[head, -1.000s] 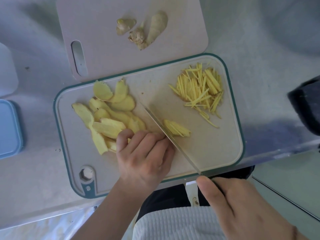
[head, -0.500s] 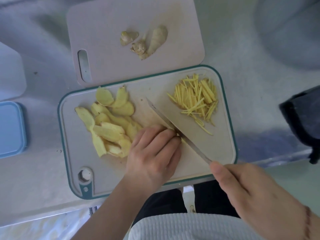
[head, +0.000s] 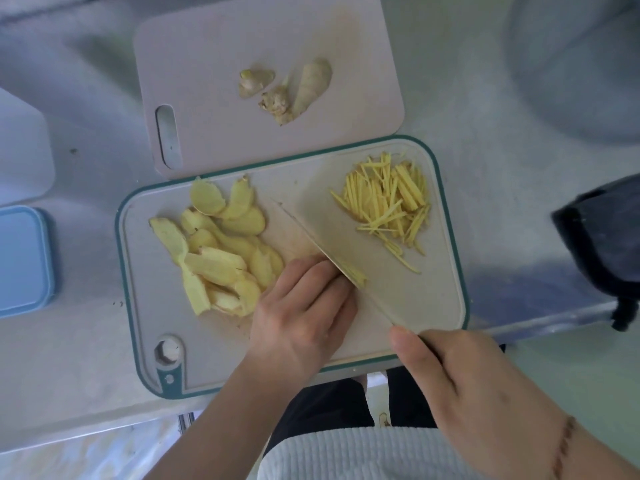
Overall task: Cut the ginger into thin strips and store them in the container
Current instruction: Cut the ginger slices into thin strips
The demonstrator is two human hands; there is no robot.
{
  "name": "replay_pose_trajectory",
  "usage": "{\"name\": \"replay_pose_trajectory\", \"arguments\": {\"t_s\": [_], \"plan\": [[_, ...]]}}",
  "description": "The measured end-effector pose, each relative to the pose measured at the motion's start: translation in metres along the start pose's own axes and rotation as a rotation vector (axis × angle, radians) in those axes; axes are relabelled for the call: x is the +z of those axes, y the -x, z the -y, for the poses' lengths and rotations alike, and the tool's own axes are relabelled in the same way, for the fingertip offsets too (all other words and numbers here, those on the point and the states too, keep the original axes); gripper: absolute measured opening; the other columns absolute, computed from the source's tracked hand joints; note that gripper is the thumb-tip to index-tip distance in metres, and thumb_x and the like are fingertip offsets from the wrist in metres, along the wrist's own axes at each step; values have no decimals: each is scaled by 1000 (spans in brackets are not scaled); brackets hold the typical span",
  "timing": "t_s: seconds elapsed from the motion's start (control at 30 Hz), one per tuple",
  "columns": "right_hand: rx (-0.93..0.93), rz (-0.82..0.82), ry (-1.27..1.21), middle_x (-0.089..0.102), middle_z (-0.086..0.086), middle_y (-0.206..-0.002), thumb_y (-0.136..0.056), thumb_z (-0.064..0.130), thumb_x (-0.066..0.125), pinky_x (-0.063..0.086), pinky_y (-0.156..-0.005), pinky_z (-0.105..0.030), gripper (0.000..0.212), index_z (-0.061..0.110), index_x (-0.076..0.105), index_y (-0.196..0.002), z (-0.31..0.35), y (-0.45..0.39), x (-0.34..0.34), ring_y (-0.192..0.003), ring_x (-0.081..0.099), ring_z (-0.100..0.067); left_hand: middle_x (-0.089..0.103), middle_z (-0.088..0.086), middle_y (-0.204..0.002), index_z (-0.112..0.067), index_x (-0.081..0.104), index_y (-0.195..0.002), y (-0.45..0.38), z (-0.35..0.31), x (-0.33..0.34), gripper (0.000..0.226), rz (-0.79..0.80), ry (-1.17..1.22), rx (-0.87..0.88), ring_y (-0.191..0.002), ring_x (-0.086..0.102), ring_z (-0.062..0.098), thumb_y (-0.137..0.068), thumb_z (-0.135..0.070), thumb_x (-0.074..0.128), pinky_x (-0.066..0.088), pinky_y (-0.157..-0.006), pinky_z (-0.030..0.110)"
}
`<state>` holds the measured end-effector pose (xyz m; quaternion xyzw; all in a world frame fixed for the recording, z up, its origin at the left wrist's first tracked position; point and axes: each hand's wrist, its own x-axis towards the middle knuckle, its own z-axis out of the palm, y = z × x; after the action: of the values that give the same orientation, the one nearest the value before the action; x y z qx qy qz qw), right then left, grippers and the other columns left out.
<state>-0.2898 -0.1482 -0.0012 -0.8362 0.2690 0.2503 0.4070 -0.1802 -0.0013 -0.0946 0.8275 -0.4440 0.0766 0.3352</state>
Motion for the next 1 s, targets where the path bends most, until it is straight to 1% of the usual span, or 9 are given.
{"name": "replay_pose_trajectory", "arguments": {"t_s": [0.1, 0.23, 0.37, 0.47, 0.57, 0.63, 0.77, 0.87, 1.0], "plan": [[-5, 11, 36, 45, 5, -47, -75, 84, 3, 35, -46, -20, 77, 18, 35, -53, -1, -10, 5, -45, 42, -12, 74, 10, -93, 0, 78, -86, 1, 1, 1, 5, -10, 5, 1, -91, 68, 26, -89, -1, 74, 56, -87, 32], [-43, -13, 10, 33, 1, -41, -82, 75, 10, 36, -47, -21, 67, 19, 33, -52, 7, -19, 6, -44, 40, -10, 74, 9, -91, 1, 78, -85, 0, 0, 1, 14, -31, 15, -5, -92, 67, 25, -94, -2, 67, 56, -87, 31], [-11, -39, -4, 49, 8, -50, -74, 83, 6, 37, -54, -18, 76, 17, 38, -51, -6, 7, 4, -51, 47, -11, 74, 11, -92, 3, 78, -85, 1, 3, 1, 2, -33, 28, -6, -91, 70, 29, -85, 3, 76, 56, -89, 34], [9, -44, 8, 53, 12, -56, -70, 84, 4, 39, -58, -17, 81, 16, 44, -53, -10, 11, 8, -57, 51, -10, 74, 13, -92, 5, 77, -85, 2, 1, 2, 1, -40, 56, -5, -92, 71, 30, -84, 5, 76, 56, -89, 35], [-16, -27, -22, 38, 1, -44, -79, 80, 5, 37, -51, -22, 73, 18, 31, -51, -1, -8, 12, -45, 38, -13, 73, 15, -94, 5, 77, -88, 1, 3, 1, 5, -24, 86, -15, -97, 67, 28, -85, 8, 74, 55, -91, 33], [-47, -44, -51, 30, 1, -41, -81, 74, 12, 36, -49, -23, 66, 18, 30, -51, 6, -20, 9, -42, 35, -12, 72, 16, -95, 5, 77, -89, 0, 4, 1, 6, 1, 85, -24, -98, 65, 27, -84, 8, 75, 53, -94, 32], [-55, -71, -184, 31, 2, -40, -85, 75, 19, 30, -44, -21, 67, 18, 29, -51, -1, -8, 3, -39, 32, -10, 71, 16, -94, 6, 76, -90, 0, 3, -11, 5, 21, 91, -51, -96, 65, 27, -85, 4, 76, 53, -95, 33], [-21, 9, -325, 33, 5, -41, -78, 80, 25, 27, -46, -15, 67, 20, 36, -51, -14, 12, 6, -39, 34, -7, 71, 15, -93, 5, 77, -87, 5, 8, -30, 4, -53, 56, -122, -95, 65, 26, -85, 3, 73, 52, -96, 31], [25, 120, -303, 42, 1, -44, -77, 80, 21, 32, -46, -15, 73, 14, 47, -58, -13, 17, 18, -41, 38, -4, 72, 11, -92, 1, 77, -86, 10, 22, -48, 5, -58, -57, -215, -94, 64, 24, -85, 0, 73, 54, -93, 36]]}}
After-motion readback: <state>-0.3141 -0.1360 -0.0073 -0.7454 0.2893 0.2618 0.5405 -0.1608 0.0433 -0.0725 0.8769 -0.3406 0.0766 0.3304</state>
